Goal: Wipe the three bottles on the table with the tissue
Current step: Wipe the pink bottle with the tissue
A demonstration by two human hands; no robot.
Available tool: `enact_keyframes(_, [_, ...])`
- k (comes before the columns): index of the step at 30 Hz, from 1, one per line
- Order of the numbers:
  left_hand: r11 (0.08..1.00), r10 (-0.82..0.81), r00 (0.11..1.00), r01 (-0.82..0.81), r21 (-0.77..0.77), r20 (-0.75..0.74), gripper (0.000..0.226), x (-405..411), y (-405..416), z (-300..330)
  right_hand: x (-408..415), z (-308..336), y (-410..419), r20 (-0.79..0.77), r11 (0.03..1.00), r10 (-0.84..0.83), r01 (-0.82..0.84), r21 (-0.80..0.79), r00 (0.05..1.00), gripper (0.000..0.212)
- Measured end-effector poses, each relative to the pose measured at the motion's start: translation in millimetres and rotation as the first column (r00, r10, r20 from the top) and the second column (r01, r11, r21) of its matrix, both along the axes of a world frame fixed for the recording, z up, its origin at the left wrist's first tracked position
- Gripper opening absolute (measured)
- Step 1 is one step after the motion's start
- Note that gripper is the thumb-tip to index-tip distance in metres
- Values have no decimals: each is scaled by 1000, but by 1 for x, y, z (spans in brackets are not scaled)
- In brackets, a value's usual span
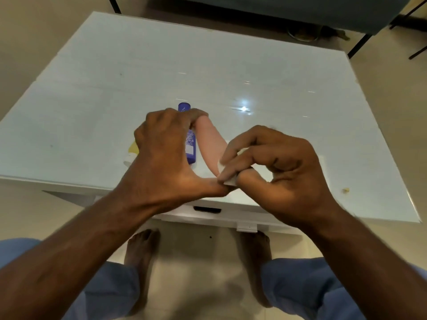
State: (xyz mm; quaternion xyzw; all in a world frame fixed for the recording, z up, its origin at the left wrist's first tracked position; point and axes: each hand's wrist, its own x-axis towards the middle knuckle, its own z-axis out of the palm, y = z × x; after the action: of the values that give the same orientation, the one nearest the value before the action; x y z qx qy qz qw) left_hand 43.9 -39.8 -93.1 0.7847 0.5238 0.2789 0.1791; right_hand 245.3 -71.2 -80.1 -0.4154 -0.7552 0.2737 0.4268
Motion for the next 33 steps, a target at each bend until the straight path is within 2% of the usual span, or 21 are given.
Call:
enact_keyframes(4, [988, -138, 988, 143, -62, 69, 98, 10, -19, 1, 1, -3, 8, -56, 992, -121, 119, -44, 991, 29])
enact_keyframes(9, [997, -48, 994, 54, -53, 95, 94, 6, -5, 0, 1, 3, 0, -126, 999, 27, -32, -36, 992, 28])
enact_keyframes(12, [974, -210, 969, 219, -54, 133, 91, 10, -16, 3, 3, -1, 6, -91, 994, -103, 101, -33, 990, 29])
enact_keyframes(14, [965, -243, 956, 256, -60, 166, 85, 13, -20, 3, 5, -2, 10, -71, 986, -164, 160, -53, 984, 32])
enact_keyframes(17, [981, -160, 968, 177, -75, 194, 80, 10, -12, 2, 2, 2, 3, -144, 1000, -27, 26, -6, 989, 30])
enact_keyframes(19, [980, -173, 964, 189, -65, 203, 81, 9, -11, 5, -3, 3, -4, -175, 999, 34, -31, 21, 984, 29])
enact_keyframes(23, [960, -239, 944, 265, -90, 229, 73, 14, -21, 3, 0, -3, 10, -150, 989, -139, 130, -71, 979, 30])
enact_keyframes(25, [965, -202, 946, 237, -114, 255, 65, 15, -19, 0, -3, -1, 8, -173, 996, -81, 74, -49, 982, 30])
enact_keyframes(28, [974, -147, 942, 191, -122, 302, 67, 14, -15, 0, -12, 2, -5, -253, 996, 92, -92, 11, 963, 29])
enact_keyframes(30, [972, -154, 941, 199, -124, 302, 66, 13, -15, 2, -13, 1, 0, -298, 997, 41, -58, -49, 954, 32])
enact_keyframes(33, [957, -167, 916, 240, -163, 366, 71, 12, -16, 3, -5, -2, 12, -311, 988, -133, 101, -118, 941, 39])
